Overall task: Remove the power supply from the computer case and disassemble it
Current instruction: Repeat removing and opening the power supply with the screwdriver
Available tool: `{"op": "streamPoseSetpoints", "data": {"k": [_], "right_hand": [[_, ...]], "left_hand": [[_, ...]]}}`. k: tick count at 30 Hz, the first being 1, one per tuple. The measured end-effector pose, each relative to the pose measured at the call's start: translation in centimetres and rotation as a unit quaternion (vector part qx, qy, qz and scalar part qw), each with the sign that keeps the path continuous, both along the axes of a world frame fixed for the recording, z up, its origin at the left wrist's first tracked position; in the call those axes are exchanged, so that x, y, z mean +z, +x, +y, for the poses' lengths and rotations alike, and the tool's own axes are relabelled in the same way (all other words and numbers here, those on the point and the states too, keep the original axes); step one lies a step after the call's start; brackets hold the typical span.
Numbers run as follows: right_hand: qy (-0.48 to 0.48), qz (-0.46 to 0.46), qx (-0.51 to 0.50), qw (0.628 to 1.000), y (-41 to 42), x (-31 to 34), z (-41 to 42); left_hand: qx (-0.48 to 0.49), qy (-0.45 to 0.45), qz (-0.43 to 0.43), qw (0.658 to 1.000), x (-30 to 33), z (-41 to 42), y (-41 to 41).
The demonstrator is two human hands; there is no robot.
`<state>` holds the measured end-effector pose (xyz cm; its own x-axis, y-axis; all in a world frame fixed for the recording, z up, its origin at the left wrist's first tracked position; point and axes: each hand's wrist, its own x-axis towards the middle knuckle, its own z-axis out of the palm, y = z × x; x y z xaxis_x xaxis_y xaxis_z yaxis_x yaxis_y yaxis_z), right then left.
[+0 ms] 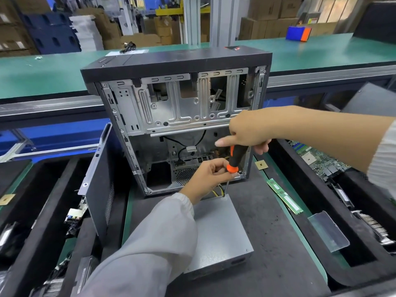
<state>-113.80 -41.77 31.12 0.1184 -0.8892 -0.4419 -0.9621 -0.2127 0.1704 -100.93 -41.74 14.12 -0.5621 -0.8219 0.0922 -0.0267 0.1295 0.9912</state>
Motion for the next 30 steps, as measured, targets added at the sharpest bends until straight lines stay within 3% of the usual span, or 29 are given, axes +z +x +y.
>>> {"op": "streamPoseSetpoints", "data": {"k": [3,7,10,13,18,20,22,25,30], "right_hand": [[0.031,-0.044,0.058,0.997,-0.3,0.3,-0.3],[0.075,-0.124,0.008,0.989,-0.7,1.1,-0.2],[0.015,-0.071,-0.044,0.996,-0.1,0.4,-0.1],[0.003,-0.031,0.000,1.000,0.1,-0.3,-0.4],[0.117,-0.122,0.007,0.986,-0.5,1.1,-0.4],[0.094,-0.127,-0.045,0.986,-0.2,1.1,-0.2],[0.048,-0.072,-0.057,0.995,0.2,0.8,0.1],[0.008,-0.010,0.003,1.000,0.3,0.2,-0.3],[0.088,-0.051,0.067,0.993,-0.2,1.2,-0.8]], "left_hand": [[-0.002,0.008,-0.009,1.000,-0.1,-0.1,0.0],[-0.001,0.012,-0.004,1.000,-0.3,-0.1,-0.1],[0.004,0.013,-0.007,1.000,-0.4,-0.3,-0.1],[0.002,0.015,-0.008,1.000,-0.4,-0.4,-0.1],[-0.006,0.026,0.001,1.000,-0.7,-0.5,-0.2],[-0.002,0.021,0.001,1.000,-0.8,-0.6,-0.2],[0.001,0.012,-0.003,1.000,-0.7,-0.6,-0.1],[-0.002,0.006,-0.009,1.000,-0.6,-0.6,0.0],[-0.005,0.023,-0.004,1.000,-0.3,-0.4,0.0]]}}
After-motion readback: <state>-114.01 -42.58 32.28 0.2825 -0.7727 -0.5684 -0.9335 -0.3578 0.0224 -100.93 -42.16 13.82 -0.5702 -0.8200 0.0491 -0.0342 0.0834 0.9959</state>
